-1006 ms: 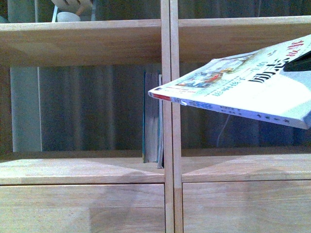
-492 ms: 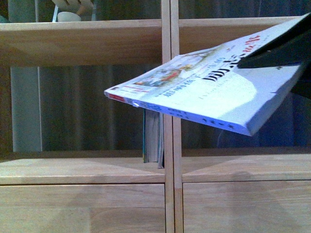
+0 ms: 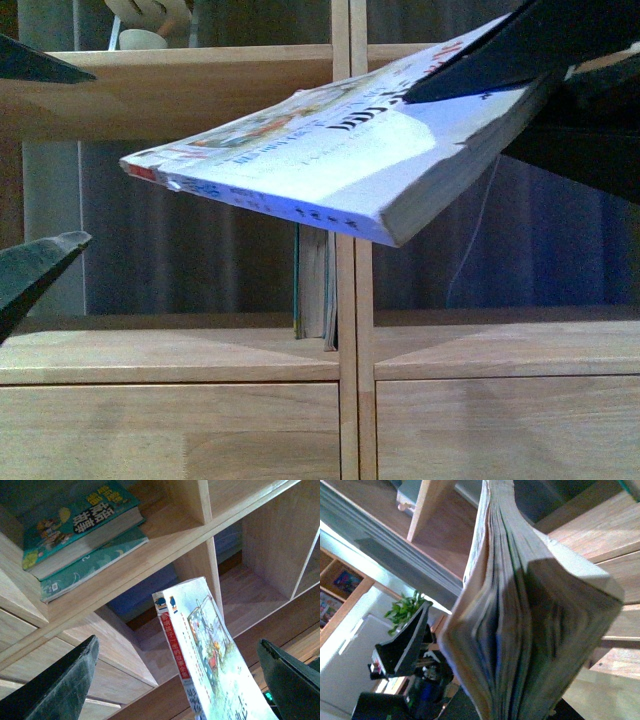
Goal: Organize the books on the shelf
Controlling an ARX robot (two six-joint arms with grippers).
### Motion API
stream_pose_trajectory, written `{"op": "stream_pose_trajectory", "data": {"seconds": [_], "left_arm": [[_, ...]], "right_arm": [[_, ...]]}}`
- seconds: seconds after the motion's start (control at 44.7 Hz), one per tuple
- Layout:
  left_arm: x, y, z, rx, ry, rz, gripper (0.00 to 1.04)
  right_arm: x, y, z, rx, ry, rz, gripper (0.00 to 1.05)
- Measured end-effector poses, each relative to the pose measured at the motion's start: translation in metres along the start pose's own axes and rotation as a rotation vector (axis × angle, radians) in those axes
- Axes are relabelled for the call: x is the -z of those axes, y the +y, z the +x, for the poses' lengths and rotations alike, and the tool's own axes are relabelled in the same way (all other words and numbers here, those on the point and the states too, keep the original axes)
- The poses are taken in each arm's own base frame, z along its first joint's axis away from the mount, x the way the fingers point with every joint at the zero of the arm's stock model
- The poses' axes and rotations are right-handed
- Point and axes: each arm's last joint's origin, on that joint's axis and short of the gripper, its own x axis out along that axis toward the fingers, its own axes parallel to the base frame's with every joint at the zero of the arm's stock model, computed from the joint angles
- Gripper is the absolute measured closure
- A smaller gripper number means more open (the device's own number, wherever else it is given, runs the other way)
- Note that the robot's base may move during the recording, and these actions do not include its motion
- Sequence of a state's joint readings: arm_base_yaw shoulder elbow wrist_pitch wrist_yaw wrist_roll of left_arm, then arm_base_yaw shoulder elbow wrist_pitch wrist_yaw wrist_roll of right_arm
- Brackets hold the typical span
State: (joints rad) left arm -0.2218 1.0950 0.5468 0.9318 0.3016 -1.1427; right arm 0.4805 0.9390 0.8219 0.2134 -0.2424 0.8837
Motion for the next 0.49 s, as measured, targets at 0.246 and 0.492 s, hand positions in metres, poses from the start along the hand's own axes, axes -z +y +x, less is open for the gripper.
{"op": "stream_pose_trajectory", "data": {"seconds": [0.246,0.492], "left_arm": [[0.006,-0.002,0.012,0.01,0.003,-0.019,0.07],[0.015,-0.009,0.016,0.027,0.015,-0.037,0.07]], "right_arm": [[0.011,0.021,-0.009,-0.09,0.043,0.0,0.97],[0.024,0.024,-0.01,-0.098,0.08,0.006,0.97]]}}
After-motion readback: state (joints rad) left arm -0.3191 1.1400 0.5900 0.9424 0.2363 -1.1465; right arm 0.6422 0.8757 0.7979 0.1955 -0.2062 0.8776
